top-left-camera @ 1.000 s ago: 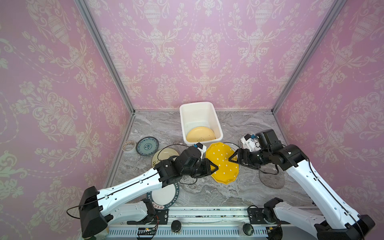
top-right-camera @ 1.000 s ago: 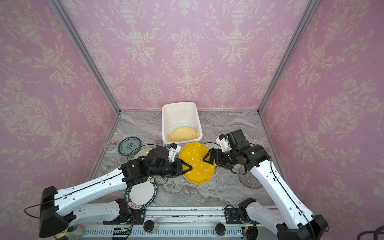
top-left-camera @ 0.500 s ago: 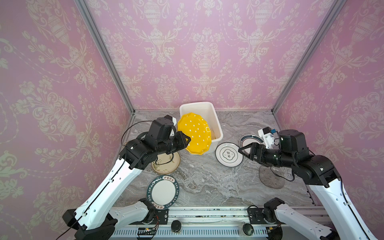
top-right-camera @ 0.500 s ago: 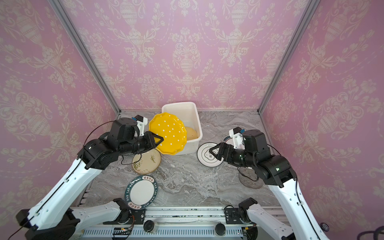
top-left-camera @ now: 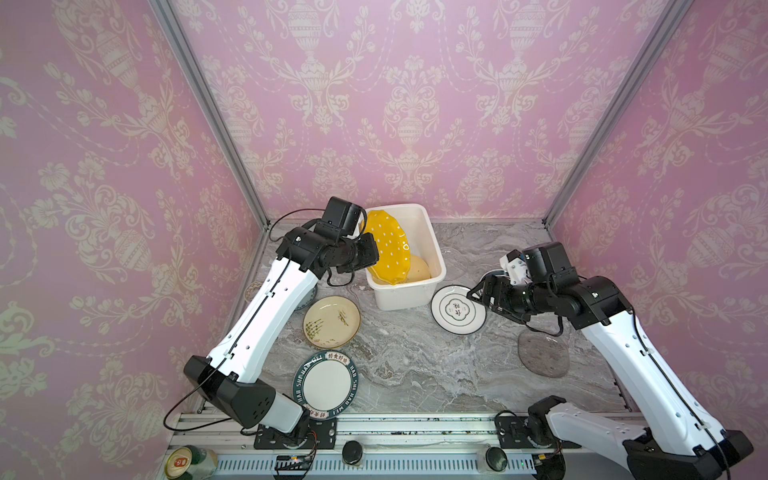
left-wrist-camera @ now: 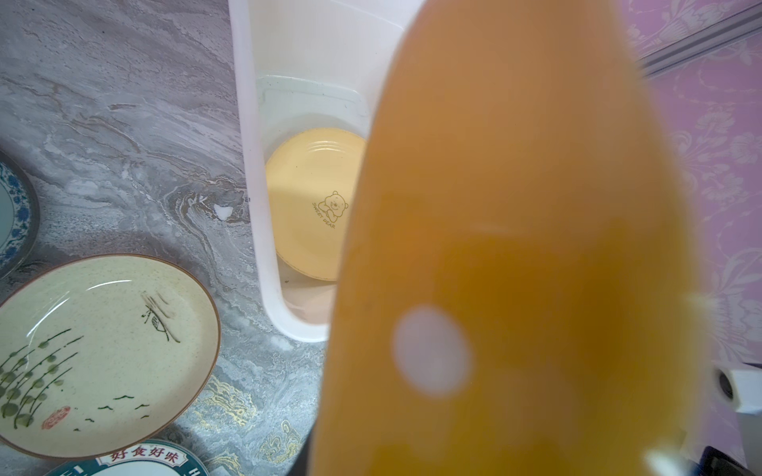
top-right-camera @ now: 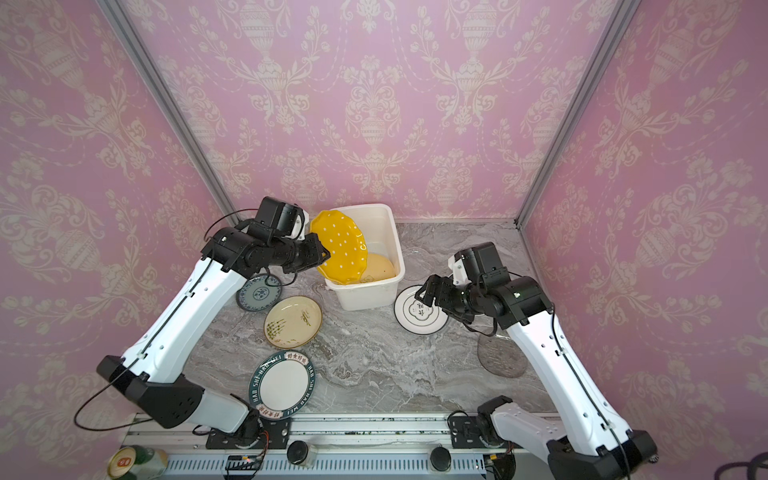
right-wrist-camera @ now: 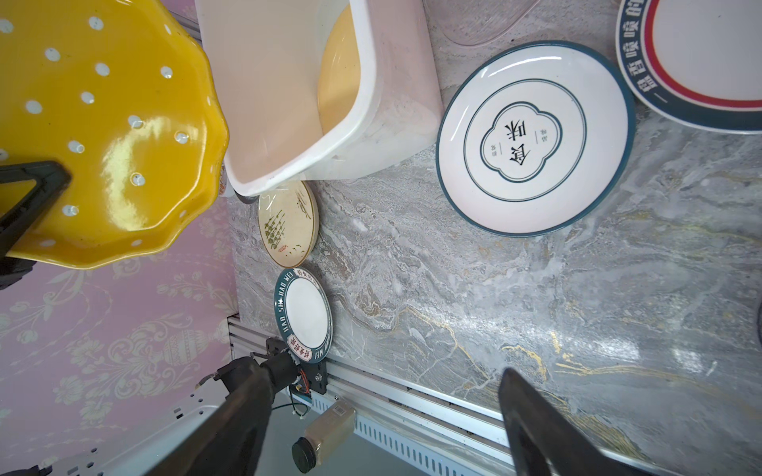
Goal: Place the plates into the plastic bin on the countertop
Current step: 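Carry the polka-dot plate over the white bin with the left gripper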
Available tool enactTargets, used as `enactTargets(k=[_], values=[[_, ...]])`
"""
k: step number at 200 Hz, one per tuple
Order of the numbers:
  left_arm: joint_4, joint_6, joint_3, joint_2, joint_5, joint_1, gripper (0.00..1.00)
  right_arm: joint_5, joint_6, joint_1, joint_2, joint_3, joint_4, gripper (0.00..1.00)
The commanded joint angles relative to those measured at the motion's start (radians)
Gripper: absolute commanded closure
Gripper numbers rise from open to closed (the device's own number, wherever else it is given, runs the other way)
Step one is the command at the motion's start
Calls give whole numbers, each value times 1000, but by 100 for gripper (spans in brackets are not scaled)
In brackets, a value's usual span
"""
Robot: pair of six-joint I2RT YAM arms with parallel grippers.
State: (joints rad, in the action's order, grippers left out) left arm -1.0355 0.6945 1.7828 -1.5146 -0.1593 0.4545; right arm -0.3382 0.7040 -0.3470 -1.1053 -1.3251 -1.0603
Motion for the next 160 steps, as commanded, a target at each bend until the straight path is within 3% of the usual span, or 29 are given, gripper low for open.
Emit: enactTargets(k=[1,51,160], values=[[95,-41,80,-27,-59,-23,100,-19,-14,12,-8,-10,4,13],[169,-37,103,-153,-148,-42,100,-43,-16,26,-40,23,20,14],[320,-14,23,-317,-233,-53,100,-76,-16,37,-73,64,42,14]])
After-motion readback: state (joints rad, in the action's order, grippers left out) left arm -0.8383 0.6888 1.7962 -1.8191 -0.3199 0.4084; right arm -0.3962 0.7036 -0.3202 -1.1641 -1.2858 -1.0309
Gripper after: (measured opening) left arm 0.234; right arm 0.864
